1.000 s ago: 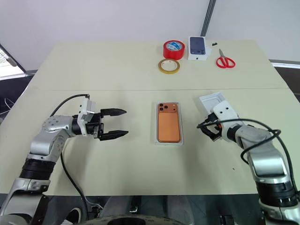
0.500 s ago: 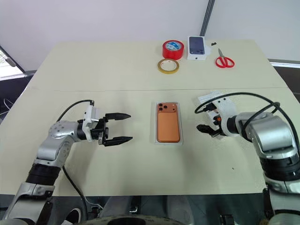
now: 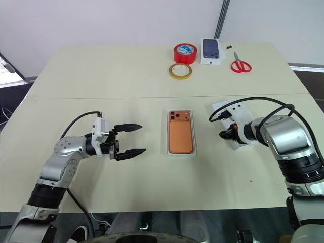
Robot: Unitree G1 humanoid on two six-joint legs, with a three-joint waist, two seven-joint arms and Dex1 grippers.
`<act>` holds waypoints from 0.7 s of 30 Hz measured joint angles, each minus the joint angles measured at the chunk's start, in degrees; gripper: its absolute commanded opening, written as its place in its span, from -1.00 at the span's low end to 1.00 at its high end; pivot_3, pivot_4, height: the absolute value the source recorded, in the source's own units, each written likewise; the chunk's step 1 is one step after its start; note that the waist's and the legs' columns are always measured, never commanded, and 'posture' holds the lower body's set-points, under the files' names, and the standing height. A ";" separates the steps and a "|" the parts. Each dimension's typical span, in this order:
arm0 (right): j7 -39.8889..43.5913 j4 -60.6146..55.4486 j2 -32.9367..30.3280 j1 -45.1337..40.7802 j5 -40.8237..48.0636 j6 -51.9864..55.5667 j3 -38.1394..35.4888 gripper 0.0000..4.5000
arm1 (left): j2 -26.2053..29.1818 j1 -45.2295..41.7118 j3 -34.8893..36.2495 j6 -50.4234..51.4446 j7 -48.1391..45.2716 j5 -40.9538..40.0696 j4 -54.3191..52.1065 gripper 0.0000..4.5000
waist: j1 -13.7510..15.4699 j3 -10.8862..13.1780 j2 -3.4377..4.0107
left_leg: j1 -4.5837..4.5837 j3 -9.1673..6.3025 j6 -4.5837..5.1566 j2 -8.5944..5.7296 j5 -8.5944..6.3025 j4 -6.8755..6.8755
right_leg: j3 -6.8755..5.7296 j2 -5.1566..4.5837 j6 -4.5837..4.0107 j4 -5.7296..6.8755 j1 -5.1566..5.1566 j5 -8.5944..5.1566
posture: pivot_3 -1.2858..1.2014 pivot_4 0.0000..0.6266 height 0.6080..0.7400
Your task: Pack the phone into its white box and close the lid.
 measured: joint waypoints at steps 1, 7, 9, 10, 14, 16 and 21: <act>-0.01 0.11 -0.04 0.01 -0.32 -0.59 0.29 -0.98 | -0.02 0.02 -0.02 0.01 0.35 0.00 -0.03 1.00 | -0.01 0.00 0.00 | 0.00 0.00 0.00 0.00 0.00 0.00 | 0.00 0.00 0.00 0.00 0.00 0.00 | 0.03 -0.52 1.00; -0.32 1.06 0.14 0.13 -0.46 -1.70 0.11 -0.98 | -0.06 0.06 -0.09 0.04 1.76 0.00 -0.08 1.00 | -0.07 -0.01 -0.02 | 0.03 0.00 0.00 0.00 0.00 0.01 | 0.00 0.00 0.00 0.00 0.04 0.00 | 0.03 -0.52 1.00; -0.69 1.08 0.79 0.24 -0.34 -1.41 -0.63 -0.98 | -0.06 0.04 -0.09 0.04 1.89 0.00 -0.08 1.00 | -0.11 -0.02 -0.03 | 0.03 0.00 0.00 0.00 0.00 0.01 | 0.00 0.00 0.00 0.00 0.04 0.00 | 0.03 -0.52 1.00; -0.61 1.17 1.38 0.34 0.00 -1.18 -1.38 -0.98 | -0.06 0.02 -0.09 0.04 1.90 0.00 -0.07 1.00 | -0.14 -0.02 -0.03 | 0.03 0.00 0.00 0.00 0.00 0.01 | 0.00 0.00 0.00 0.00 0.04 0.00 | 0.03 -0.52 1.00; -0.69 3.40 4.41 -0.23 2.08 -0.43 -5.27 -0.98 | -0.06 -0.79 -0.13 0.07 1.95 0.00 0.07 1.00 | -0.18 -0.01 -0.01 | 0.03 0.01 0.00 0.01 0.00 0.00 | 0.00 0.00 0.00 0.00 0.02 0.00 | 0.03 -0.52 1.00; -2.46 5.66 7.75 -2.32 2.66 -0.94 -9.16 -0.98 | -0.10 -1.90 -0.13 0.29 2.10 0.00 0.58 1.00 | -0.22 0.01 0.02 | 0.02 0.02 0.00 0.00 0.00 0.00 | 0.01 0.00 0.00 0.00 0.01 0.00 | 0.03 -0.52 1.00; -6.80 6.07 20.73 -8.45 8.66 2.53 -25.09 -0.98 | -0.13 -3.33 0.01 0.83 2.96 -0.04 1.73 1.00 | -0.19 0.02 0.04 | 0.01 0.02 -0.01 0.01 0.00 -0.08 | 0.00 0.03 0.01 0.05 -0.06 0.01 | 0.03 -0.52 1.00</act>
